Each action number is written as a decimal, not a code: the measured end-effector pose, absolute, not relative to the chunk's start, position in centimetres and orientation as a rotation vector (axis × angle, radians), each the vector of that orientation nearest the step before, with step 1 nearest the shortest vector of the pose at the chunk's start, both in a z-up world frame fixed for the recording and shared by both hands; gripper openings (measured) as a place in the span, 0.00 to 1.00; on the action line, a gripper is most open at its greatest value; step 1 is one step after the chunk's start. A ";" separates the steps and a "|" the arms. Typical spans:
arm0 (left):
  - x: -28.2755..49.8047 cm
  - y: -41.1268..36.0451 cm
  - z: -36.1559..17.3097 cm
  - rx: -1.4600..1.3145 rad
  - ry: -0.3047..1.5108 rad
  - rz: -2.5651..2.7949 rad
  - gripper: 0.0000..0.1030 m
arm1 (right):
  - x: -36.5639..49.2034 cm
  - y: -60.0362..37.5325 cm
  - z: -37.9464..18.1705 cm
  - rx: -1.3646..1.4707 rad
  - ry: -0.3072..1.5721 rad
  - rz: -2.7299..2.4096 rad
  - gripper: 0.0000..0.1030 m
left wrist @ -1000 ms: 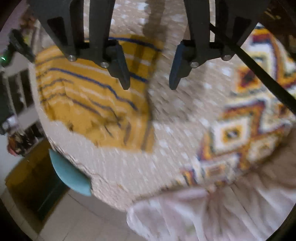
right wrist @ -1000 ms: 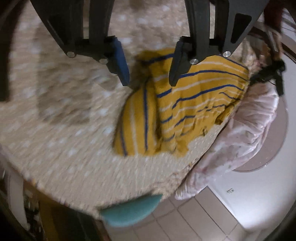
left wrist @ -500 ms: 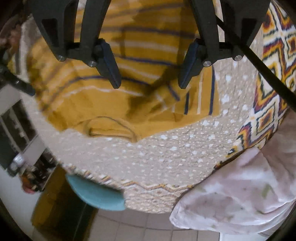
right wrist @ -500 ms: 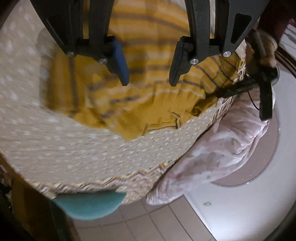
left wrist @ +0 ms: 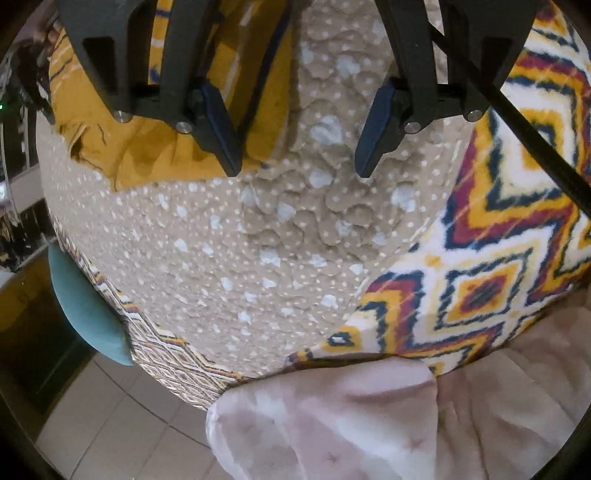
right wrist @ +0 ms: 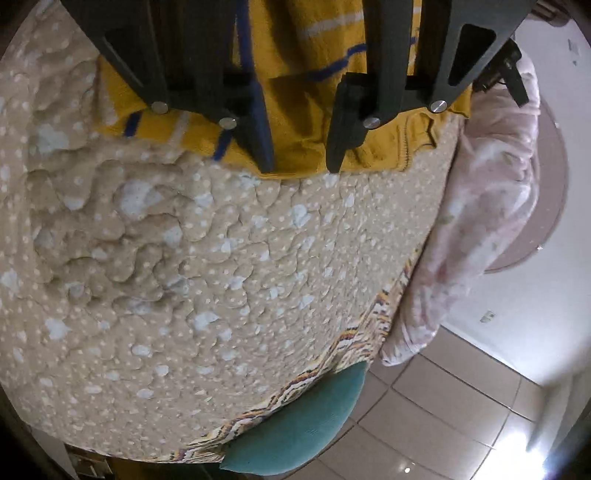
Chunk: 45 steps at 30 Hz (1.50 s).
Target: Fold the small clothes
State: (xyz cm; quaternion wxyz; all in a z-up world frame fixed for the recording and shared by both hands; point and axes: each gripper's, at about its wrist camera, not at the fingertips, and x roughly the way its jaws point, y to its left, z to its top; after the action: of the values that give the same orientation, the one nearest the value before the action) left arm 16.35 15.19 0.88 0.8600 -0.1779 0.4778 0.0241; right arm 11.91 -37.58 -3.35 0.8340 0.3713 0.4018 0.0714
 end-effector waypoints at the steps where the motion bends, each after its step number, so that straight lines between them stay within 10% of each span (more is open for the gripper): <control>1: 15.8 15.5 1.1 -0.381 1.001 0.060 0.61 | 12.0 -37.5 -3.3 0.779 0.854 0.150 0.29; 11: 6.5 15.8 6.2 -0.309 0.921 0.110 0.70 | 8.5 -36.3 2.5 0.558 0.841 0.121 0.48; 45: -4.7 0.3 -1.2 0.052 0.747 -0.021 0.94 | -5.2 -39.6 -3.9 0.759 0.713 0.228 0.51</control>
State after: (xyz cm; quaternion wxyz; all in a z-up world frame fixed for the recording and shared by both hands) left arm -4.72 0.30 -1.19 0.9306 0.0252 0.3649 -0.0103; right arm -5.24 -39.63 -3.90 0.8613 0.3617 0.3400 0.1088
